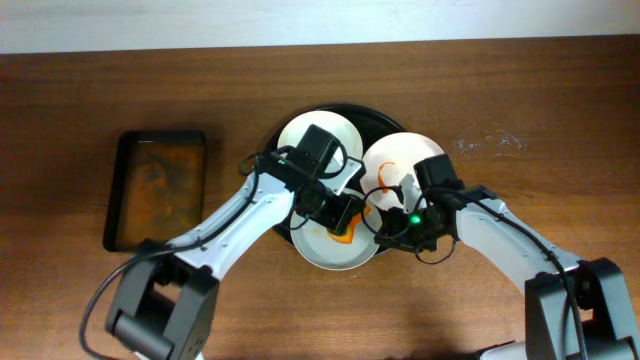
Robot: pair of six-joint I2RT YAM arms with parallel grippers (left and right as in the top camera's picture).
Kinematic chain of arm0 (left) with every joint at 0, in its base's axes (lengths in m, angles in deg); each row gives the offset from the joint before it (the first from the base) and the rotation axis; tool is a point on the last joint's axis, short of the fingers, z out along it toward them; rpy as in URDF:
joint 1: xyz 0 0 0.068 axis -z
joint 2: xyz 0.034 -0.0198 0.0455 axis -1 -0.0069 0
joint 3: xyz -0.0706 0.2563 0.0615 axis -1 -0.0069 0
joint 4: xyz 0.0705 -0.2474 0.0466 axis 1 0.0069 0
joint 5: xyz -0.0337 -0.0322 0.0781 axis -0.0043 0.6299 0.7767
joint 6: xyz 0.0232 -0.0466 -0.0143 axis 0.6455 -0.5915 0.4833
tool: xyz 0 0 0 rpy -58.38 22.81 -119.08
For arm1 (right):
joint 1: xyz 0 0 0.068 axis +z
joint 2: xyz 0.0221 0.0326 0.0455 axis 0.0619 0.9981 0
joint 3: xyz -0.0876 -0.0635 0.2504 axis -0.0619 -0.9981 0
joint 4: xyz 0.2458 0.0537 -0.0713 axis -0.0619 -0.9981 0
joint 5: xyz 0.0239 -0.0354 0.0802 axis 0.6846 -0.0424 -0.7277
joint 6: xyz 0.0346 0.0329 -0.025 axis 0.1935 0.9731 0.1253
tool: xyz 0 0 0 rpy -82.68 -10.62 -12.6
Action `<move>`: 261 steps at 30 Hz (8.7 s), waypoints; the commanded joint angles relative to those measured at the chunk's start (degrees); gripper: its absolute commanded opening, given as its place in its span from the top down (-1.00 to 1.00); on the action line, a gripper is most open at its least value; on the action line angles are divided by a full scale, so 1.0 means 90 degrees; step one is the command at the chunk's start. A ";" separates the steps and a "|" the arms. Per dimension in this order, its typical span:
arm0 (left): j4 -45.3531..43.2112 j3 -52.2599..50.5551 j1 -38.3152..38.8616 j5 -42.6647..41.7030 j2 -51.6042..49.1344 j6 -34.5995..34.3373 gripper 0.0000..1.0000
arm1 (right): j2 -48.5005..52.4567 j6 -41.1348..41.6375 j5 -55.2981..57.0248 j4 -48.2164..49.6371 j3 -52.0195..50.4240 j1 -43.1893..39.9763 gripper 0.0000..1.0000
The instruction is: Clean dirty plates on tray and stack at the side
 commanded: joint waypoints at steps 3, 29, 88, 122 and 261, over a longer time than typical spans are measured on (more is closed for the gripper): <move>-0.0044 0.0141 0.0109 -0.0070 -0.0253 -0.0158 0.99 | 0.0041 0.0034 0.0231 0.0155 0.0102 0.0058 0.47; -0.0175 0.0141 0.0202 0.0070 -0.0498 -0.0160 0.99 | 0.0046 0.0607 0.1117 0.0253 -0.0041 0.0760 0.56; 0.1836 0.2062 -0.0714 0.3140 -0.0894 -0.0704 0.99 | 0.0046 0.0678 0.1586 0.0160 -0.0039 0.0753 0.92; 0.2098 0.2229 -0.1984 0.1552 -0.0374 -0.0726 0.99 | -0.0826 -0.0998 0.8201 -0.2205 0.2472 0.2183 0.92; -0.0595 0.2217 0.0789 0.2635 -0.2426 -0.1778 0.98 | 0.1960 -0.1477 0.1217 -0.2280 0.2637 -0.2025 0.92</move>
